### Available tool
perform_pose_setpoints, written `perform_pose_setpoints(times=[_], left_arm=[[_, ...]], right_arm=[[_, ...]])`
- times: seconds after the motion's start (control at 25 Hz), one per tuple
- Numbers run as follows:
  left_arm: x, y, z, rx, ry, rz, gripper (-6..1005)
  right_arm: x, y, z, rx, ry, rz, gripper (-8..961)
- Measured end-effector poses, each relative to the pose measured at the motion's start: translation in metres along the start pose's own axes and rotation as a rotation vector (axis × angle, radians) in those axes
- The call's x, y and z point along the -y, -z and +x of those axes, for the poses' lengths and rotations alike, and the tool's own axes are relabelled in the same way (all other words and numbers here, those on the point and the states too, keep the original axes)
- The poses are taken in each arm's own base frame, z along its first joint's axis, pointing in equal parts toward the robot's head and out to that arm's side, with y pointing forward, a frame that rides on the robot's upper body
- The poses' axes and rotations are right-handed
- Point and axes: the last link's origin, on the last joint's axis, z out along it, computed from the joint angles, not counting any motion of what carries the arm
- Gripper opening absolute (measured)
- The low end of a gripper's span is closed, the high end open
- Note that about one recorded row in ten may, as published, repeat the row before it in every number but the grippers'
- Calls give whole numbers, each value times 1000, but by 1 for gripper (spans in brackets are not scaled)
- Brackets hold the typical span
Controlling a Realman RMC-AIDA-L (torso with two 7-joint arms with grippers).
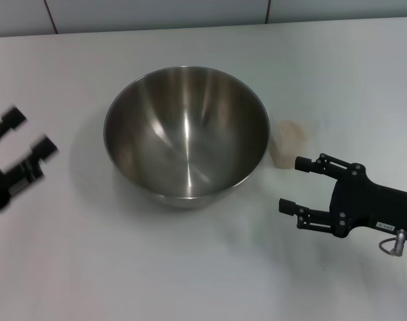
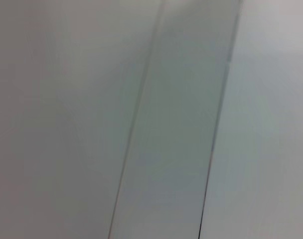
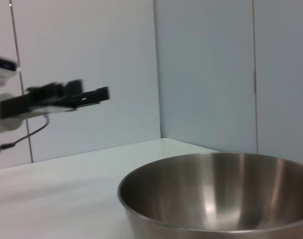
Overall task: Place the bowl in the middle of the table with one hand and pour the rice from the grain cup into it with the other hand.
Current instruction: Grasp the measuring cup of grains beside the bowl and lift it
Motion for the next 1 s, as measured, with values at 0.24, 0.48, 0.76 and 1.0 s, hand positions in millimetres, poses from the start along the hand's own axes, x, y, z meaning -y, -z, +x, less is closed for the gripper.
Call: perform_pose_setpoints(times=[0.24,0.48,0.76,1.0], left_arm=[[-28,11,-24,16,-202,7,832],[-37,20,-45,107,-255,25,831],[-37,22,-60,212,-270,13,831],[-35,21,-58,212,-269,5,831]], right_arm=[[1,3,0,13,-7,25,820],[-1,4,2,14,-15,29,820],[-5,5,4,19,-30,31,819],[-7,8,6,24,-44,48,819]])
